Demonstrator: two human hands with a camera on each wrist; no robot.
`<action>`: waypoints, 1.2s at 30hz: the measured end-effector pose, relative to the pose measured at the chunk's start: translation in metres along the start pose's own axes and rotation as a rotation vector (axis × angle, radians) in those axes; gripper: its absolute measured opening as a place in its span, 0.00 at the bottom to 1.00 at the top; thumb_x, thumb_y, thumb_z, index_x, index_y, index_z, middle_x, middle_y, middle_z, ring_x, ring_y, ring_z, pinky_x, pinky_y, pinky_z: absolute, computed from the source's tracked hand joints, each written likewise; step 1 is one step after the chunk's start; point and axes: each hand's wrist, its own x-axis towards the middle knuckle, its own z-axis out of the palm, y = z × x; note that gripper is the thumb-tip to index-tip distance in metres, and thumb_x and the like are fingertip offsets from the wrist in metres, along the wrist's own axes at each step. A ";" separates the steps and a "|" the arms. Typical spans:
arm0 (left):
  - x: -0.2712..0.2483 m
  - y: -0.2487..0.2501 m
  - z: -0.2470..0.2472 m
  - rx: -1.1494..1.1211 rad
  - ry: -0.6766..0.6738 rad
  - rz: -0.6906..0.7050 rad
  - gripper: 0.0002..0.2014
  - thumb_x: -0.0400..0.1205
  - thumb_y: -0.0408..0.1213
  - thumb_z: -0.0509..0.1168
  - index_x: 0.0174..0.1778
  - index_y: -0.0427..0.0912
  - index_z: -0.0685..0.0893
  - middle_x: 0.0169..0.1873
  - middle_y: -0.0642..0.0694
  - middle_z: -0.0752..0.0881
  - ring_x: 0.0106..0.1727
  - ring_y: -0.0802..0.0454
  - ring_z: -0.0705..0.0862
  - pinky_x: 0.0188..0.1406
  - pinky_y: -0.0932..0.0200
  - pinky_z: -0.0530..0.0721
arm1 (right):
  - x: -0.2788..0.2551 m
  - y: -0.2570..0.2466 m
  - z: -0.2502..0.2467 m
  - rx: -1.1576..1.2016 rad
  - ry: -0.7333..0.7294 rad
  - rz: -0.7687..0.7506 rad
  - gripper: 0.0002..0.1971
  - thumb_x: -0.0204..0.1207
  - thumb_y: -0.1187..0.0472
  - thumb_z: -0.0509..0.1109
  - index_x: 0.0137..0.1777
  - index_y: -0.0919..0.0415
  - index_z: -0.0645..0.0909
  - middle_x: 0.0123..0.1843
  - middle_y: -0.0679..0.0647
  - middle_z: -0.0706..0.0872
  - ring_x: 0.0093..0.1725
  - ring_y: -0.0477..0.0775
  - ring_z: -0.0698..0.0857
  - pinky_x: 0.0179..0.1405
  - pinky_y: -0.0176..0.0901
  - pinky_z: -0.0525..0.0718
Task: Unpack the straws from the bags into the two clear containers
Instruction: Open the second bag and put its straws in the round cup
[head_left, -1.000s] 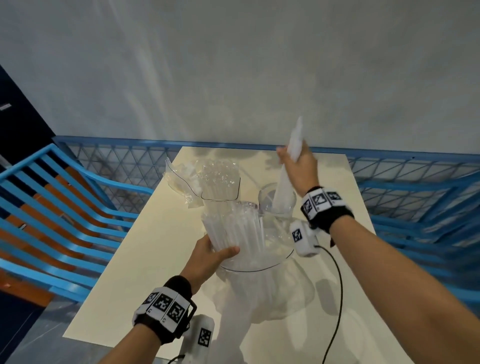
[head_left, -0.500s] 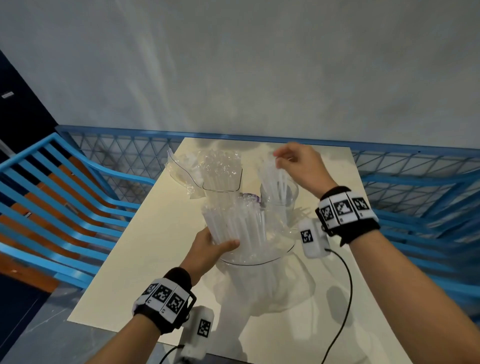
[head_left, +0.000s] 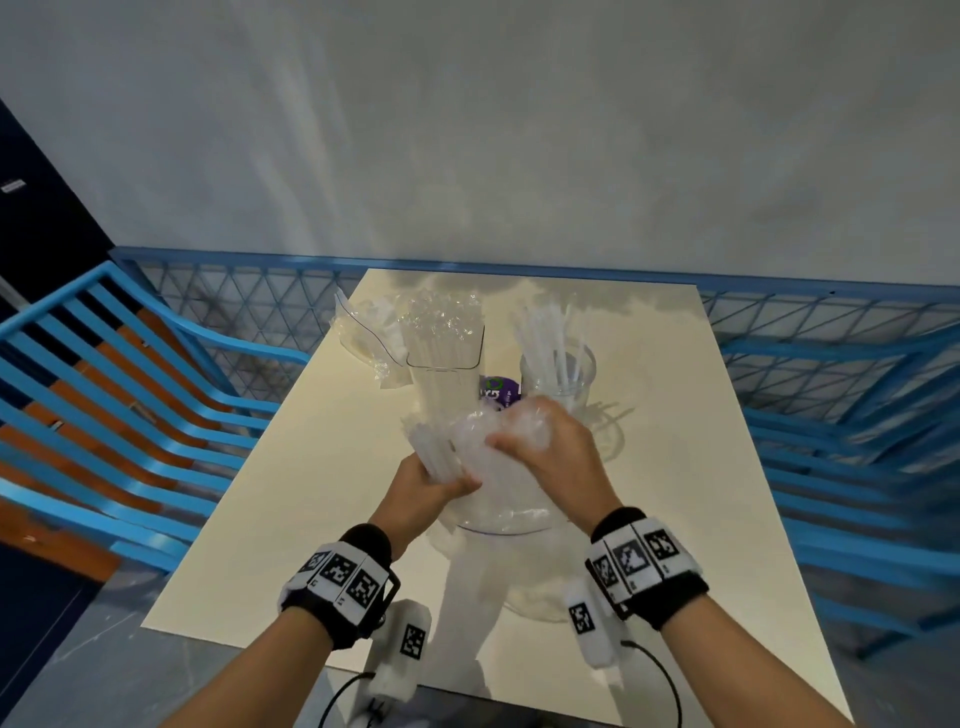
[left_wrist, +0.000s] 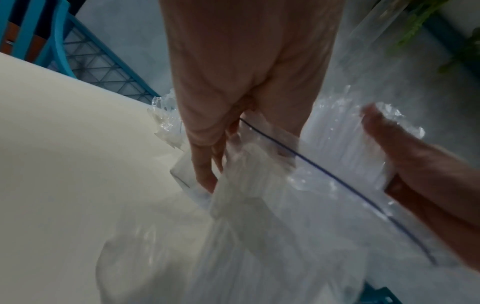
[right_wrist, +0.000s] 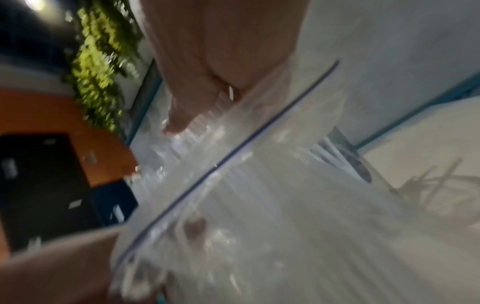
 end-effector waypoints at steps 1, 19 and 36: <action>0.001 0.001 0.001 0.016 -0.018 0.002 0.15 0.75 0.28 0.75 0.58 0.37 0.86 0.50 0.43 0.92 0.49 0.52 0.91 0.43 0.67 0.86 | 0.004 -0.005 -0.005 0.045 0.069 -0.006 0.16 0.66 0.51 0.81 0.50 0.54 0.83 0.45 0.41 0.87 0.45 0.31 0.82 0.42 0.21 0.75; 0.008 0.001 0.003 0.168 -0.103 -0.043 0.25 0.72 0.35 0.78 0.65 0.45 0.81 0.56 0.45 0.89 0.57 0.47 0.88 0.51 0.51 0.87 | 0.048 -0.066 -0.070 0.293 0.375 -0.079 0.15 0.77 0.56 0.73 0.54 0.68 0.79 0.32 0.53 0.86 0.29 0.50 0.86 0.40 0.51 0.90; -0.003 -0.005 -0.007 0.137 -0.057 -0.030 0.23 0.74 0.32 0.76 0.65 0.45 0.81 0.55 0.46 0.89 0.56 0.47 0.88 0.52 0.51 0.88 | 0.113 -0.148 -0.081 0.076 0.543 -0.492 0.13 0.75 0.52 0.74 0.44 0.53 0.71 0.32 0.45 0.83 0.32 0.50 0.85 0.37 0.49 0.87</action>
